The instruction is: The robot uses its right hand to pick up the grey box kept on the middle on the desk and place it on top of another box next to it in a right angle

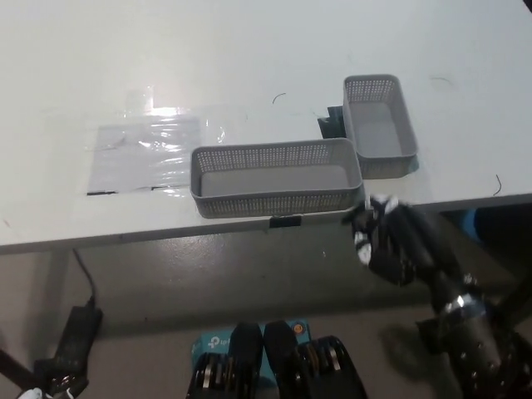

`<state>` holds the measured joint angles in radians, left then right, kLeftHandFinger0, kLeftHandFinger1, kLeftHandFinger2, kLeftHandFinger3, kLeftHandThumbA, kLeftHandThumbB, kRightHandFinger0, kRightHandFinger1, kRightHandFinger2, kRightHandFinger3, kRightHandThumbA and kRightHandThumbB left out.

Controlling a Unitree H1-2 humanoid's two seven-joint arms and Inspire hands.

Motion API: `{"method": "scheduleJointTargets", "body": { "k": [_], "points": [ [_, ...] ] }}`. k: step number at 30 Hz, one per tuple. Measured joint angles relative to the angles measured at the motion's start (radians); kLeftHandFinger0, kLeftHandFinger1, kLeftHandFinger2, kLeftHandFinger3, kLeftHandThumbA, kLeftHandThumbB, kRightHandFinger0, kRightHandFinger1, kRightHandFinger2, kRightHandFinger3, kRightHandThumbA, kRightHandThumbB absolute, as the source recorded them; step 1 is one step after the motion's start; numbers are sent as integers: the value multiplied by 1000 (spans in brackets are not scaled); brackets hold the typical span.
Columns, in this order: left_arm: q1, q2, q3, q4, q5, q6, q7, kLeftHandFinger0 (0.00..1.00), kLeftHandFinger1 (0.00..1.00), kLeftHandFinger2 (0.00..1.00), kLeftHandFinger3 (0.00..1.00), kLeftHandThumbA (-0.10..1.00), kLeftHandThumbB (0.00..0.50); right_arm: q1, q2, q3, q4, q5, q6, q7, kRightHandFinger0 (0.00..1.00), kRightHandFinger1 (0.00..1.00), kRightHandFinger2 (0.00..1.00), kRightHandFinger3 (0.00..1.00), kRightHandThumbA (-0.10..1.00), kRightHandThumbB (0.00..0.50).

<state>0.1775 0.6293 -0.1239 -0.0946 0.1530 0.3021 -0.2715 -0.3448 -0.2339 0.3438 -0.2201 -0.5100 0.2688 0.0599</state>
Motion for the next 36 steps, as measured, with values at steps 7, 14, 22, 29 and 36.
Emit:
{"method": "scheduleJointTargets", "body": {
  "k": [7, 14, 22, 29, 36],
  "points": [
    [2, -1, 6, -5, 4, 2, -13, 34, 73, 28, 40, 1000, 366, -150, -22, -25, -103, -3, 28, 85, 168, 221, 340, 502, 155, 285],
    [2, -2, 13, -8, 6, 2, -22, 52, 70, 27, 29, 1000, 400, -212, -62, -28, -92, -7, 49, 167, 559, 592, 647, 805, 197, 348],
    [3, -2, 18, -8, 9, 2, -22, 34, 80, 33, 41, 1000, 340, -287, -154, 19, 37, -31, 48, 254, 752, 808, 879, 999, 192, 361],
    [6, -3, 22, -16, 10, 6, -22, 36, 107, 61, 52, 1000, 354, -324, -192, 71, 134, -61, 48, 318, 899, 1000, 1000, 1000, 223, 369],
    [6, -3, 26, -16, 10, 7, -22, 31, 93, 39, 33, 1000, 315, -331, -200, 80, 210, -80, 47, 342, 991, 1000, 1000, 1000, 245, 352]
  ]
}}
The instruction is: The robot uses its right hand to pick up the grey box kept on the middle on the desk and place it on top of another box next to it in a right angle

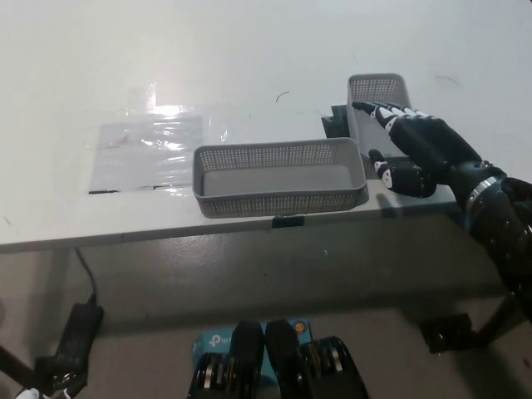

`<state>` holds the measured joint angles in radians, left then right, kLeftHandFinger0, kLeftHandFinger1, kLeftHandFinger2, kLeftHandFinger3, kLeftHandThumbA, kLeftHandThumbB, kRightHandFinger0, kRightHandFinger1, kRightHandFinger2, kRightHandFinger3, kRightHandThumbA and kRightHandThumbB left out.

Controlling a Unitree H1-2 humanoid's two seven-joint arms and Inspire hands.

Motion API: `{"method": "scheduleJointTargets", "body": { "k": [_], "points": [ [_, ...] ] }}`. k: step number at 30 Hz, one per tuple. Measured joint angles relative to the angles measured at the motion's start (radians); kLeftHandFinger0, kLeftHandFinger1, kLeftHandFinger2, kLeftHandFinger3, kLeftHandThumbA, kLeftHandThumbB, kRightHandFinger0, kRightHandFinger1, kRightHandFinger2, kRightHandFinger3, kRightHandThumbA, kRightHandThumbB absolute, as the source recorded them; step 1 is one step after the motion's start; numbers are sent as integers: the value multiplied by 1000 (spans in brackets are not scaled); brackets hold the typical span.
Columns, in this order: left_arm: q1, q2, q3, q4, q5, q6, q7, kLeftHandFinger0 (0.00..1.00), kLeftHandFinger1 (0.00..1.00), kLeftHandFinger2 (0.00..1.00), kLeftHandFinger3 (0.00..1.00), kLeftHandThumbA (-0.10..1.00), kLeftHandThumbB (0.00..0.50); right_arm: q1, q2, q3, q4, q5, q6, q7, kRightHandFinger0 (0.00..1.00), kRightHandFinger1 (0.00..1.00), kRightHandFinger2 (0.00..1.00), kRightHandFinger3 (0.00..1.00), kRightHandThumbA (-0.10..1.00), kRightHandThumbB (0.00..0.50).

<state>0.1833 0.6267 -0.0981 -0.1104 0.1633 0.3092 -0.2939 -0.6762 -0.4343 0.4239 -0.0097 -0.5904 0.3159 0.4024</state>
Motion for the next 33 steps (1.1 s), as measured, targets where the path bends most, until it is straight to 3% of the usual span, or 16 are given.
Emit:
{"method": "scheduleJointTargets", "body": {
  "k": [5, 6, 7, 8, 9, 15, 18, 20, 24, 28, 33],
  "points": [
    [3, 0, 7, -2, 0, 0, 0, 1, 102, 48, 55, 1000, 340, -1, 0, 13, 54, -14, -9, 13, 936, 1000, 1000, 1000, 198, 327],
    [4, 0, 8, -2, 0, 0, 0, 13, 94, 42, 52, 1000, 306, -2, 0, 13, 65, -16, -14, 13, 923, 1000, 1000, 1000, 168, 315],
    [5, 0, 8, -2, 0, 0, 0, 16, 93, 41, 51, 1000, 305, -3, -1, 13, 75, -17, -20, 13, 921, 1000, 1000, 1000, 167, 315],
    [6, 0, 9, -2, 0, 0, 0, 57, 94, 46, 61, 1000, 268, -6, -1, 13, 92, -18, -28, 13, 926, 1000, 1000, 1000, 152, 294],
    [6, 0, 9, -2, 0, 1, 0, 74, 102, 54, 62, 1000, 234, -8, -2, 13, 101, -19, -31, 13, 926, 1000, 1000, 1000, 173, 303],
    [12, -1, 11, -18, 4, 14, 0, 6, 100, 59, 49, 1000, 244, -24, -2, 13, 187, -30, -61, 12, 905, 1000, 1000, 1000, 197, 305],
    [23, -1, 17, -33, 4, 18, 0, 2, 103, 57, 45, 1000, 198, -28, -2, 14, 226, -38, -69, 12, 911, 1000, 1000, 1000, 194, 296],
    [28, -1, 20, -36, 4, 20, 0, 0, 106, 61, 35, 1000, 232, -28, -2, 14, 245, -45, -72, 11, 907, 1000, 1000, 1000, 187, 289],
    [35, -2, 25, -38, 4, 25, 0, 26, 120, 61, 32, 1000, 235, -38, 0, 17, 294, -59, -93, 3, 909, 1000, 1000, 1000, 199, 285],
    [34, -2, 25, -40, 8, 30, 0, 59, 135, 77, 52, 1000, 189, -50, 3, 24, 323, -71, -109, -2, 862, 1000, 1000, 1000, 197, 286],
    [33, -2, 27, -45, 10, 38, 0, 9, 109, 37, 5, 1000, 245, -58, 10, 44, 342, -93, -124, -9, 851, 998, 1000, 1000, 263, 287]
  ]
}}
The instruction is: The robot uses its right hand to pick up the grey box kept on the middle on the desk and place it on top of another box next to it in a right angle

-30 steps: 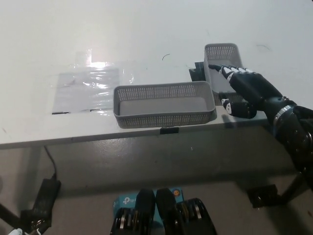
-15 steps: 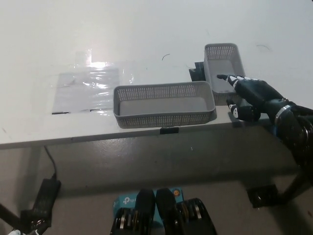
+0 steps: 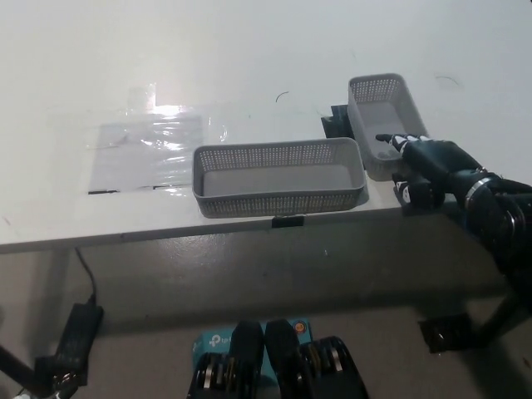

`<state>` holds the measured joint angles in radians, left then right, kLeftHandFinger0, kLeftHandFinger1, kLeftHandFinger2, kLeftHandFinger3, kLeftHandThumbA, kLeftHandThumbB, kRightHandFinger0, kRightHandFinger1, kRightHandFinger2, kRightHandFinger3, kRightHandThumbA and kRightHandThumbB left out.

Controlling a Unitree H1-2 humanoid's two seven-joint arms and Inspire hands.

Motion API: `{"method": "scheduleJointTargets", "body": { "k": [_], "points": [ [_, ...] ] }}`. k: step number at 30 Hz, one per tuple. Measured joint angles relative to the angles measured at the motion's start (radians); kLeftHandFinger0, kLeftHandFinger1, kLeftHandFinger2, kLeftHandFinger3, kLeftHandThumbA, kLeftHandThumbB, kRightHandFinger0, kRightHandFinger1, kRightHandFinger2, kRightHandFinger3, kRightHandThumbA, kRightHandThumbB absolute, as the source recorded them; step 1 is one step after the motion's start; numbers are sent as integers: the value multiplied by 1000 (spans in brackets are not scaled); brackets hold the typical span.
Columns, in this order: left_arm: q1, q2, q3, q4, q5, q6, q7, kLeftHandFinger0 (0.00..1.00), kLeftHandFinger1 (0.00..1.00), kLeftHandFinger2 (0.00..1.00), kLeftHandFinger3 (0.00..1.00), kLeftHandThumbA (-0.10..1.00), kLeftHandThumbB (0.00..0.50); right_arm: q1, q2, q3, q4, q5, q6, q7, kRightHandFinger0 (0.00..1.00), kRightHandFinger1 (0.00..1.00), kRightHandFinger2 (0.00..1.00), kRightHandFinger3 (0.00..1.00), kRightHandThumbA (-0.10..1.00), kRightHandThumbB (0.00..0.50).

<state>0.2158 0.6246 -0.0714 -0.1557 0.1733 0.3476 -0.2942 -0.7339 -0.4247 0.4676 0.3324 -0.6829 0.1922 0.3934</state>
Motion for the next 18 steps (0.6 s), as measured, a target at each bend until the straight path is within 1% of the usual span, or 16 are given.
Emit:
{"method": "scheduleJointTargets", "body": {
  "k": [1, 3, 5, 6, 7, 8, 9, 10, 11, 12, 13, 14, 15, 16, 17, 18],
  "points": [
    [0, 0, 2, 0, -1, 0, 0, 34, 119, 52, 20, 1000, 246, -3, 2, 7, 8, -7, -9, -3, 841, 986, 1000, 1000, 275, 290],
    [0, 0, 7, 0, -1, 0, 0, 39, 123, 61, 28, 1000, 245, -7, 3, 22, 17, -17, -24, -8, 832, 981, 1000, 1000, 275, 283],
    [1, 0, 9, 0, -1, 0, 0, 68, 137, 77, 52, 1000, 265, -12, 3, 35, 20, -28, -34, -11, 807, 977, 1000, 1000, 283, 279],
    [0, 0, 9, -1, -1, 0, 0, 75, 143, 85, 57, 1000, 249, -17, 3, 46, 21, -40, -41, -14, 804, 974, 1000, 1000, 288, 268],
    [0, 0, 9, -2, -1, 0, 0, 63, 142, 76, 57, 1000, 240, -22, 3, 55, 22, -49, -48, -16, 787, 956, 1000, 1000, 279, 259],
    [0, 0, 9, -2, -1, 0, 0, 60, 143, 76, 51, 1000, 255, -30, 3, 69, 27, -61, -54, -18, 767, 935, 989, 1000, 266, 243],
    [-1, 0, 9, -2, -1, 1, 0, 14, 141, 70, 27, 1000, 240, -38, 2, 81, 30, -74, -57, -18, 723, 886, 941, 1000, 237, 249],
    [-1, 0, 9, -2, -1, 1, -1, 1, 142, 69, 18, 1000, 235, -46, 1, 90, 32, -82, -59, -18, 699, 865, 923, 1000, 221, 246],
    [-1, 0, 10, -2, -2, 2, -1, 0, 145, 70, 27, 1000, 218, -57, 0, 102, 36, -97, -61, -18, 658, 846, 899, 1000, 229, 244],
    [-2, 0, 10, -2, -3, 1, -1, 0, 140, 62, 35, 1000, 223, -71, -2, 121, 45, -118, -65, -16, 634, 881, 987, 1000, 241, 262],
    [-3, 0, 10, -2, -3, 1, -1, 0, 139, 62, 37, 1000, 223, -83, -5, 143, 51, -135, -66, -9, 631, 882, 993, 1000, 242, 262],
    [-4, 0, 10, -2, -3, 1, -2, 49, 151, 72, 50, 1000, 238, -96, -9, 167, 56, -154, -66, 3, 539, 779, 934, 1000, 106, 228],
    [-5, 0, 10, -2, -2, 2, -2, 50, 152, 75, 51, 1000, 228, -112, -14, 198, 61, -177, -65, 16, 461, 672, 837, 1000, 87, 152],
    [-5, 0, 11, -3, -2, 2, -2, 48, 153, 77, 50, 1000, 226, -124, -17, 219, 68, -196, -65, 27, 393, 598, 786, 1000, 79, 149],
    [-6, 0, 11, -5, -2, 2, -2, 85, 152, 80, 49, 1000, 256, -138, -18, 239, 77, -211, -66, 37, 124, 298, 518, 1000, -37, 158],
    [-7, 0, 11, -6, -1, 2, -2, 107, 157, 90, 46, 1000, 268, -148, -18, 258, 85, -229, -66, 47, 5, 54, 312, 1000, -97, 187]
  ]
}}
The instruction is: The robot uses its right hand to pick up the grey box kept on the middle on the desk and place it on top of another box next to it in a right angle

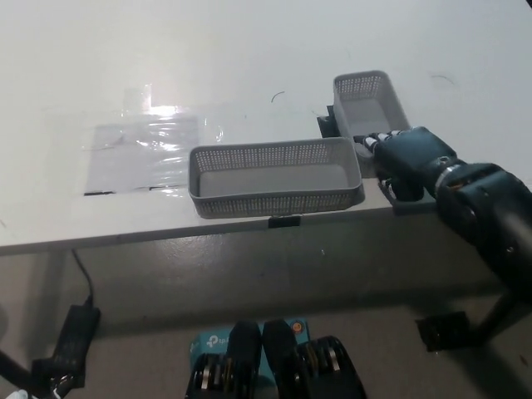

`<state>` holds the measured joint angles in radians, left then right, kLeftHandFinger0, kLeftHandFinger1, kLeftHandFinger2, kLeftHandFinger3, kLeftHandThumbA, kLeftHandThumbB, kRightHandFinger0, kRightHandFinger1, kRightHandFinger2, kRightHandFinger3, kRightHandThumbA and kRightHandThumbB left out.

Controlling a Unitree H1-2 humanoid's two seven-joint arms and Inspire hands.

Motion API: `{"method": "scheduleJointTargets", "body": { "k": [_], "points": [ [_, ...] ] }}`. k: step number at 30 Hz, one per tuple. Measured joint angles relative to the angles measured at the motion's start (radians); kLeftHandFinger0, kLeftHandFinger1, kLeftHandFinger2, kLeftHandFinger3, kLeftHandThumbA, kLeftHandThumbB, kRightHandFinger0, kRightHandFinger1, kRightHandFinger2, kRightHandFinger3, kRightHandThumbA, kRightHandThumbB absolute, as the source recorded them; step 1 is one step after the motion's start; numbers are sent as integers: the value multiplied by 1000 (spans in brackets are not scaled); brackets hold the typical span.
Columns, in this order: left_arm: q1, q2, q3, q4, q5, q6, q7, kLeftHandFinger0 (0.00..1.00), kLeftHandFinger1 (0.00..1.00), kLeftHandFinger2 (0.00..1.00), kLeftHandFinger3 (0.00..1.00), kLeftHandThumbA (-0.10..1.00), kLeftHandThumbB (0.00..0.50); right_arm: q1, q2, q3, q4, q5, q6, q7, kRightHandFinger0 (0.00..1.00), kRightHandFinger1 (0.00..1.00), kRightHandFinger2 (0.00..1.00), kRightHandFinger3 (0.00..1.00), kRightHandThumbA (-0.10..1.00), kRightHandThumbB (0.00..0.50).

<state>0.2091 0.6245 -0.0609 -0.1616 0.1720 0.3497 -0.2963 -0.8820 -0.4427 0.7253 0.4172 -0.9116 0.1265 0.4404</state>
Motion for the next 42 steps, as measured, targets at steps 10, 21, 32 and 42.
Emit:
{"method": "scheduleJointTargets", "body": {
  "k": [10, 21, 32, 42],
  "points": [
    [-6, 0, 5, 0, -2, -3, -4, 23, 143, 81, 36, 1000, 322, -88, -1, 168, 98, -203, 2, -30, 0, 0, 64, 409, 191, 1],
    [-7, -1, 6, 1, -1, -4, -5, 85, 129, 71, 29, 1000, 320, -38, 9, 110, 199, -236, -23, -266, 0, 134, 497, 522, -100, 349],
    [-6, -4, 6, 1, -2, -4, -5, 39, 143, 83, 73, 1000, 258, 32, 57, -44, 268, -171, -115, -488, 0, 56, 367, 431, -100, 363],
    [-5, -4, 6, 1, -1, -4, -5, 77, 137, 65, 48, 1000, 265, 142, 117, -245, 276, -46, -268, -663, 0, 0, 122, 108, -100, 271]
  ]
}}
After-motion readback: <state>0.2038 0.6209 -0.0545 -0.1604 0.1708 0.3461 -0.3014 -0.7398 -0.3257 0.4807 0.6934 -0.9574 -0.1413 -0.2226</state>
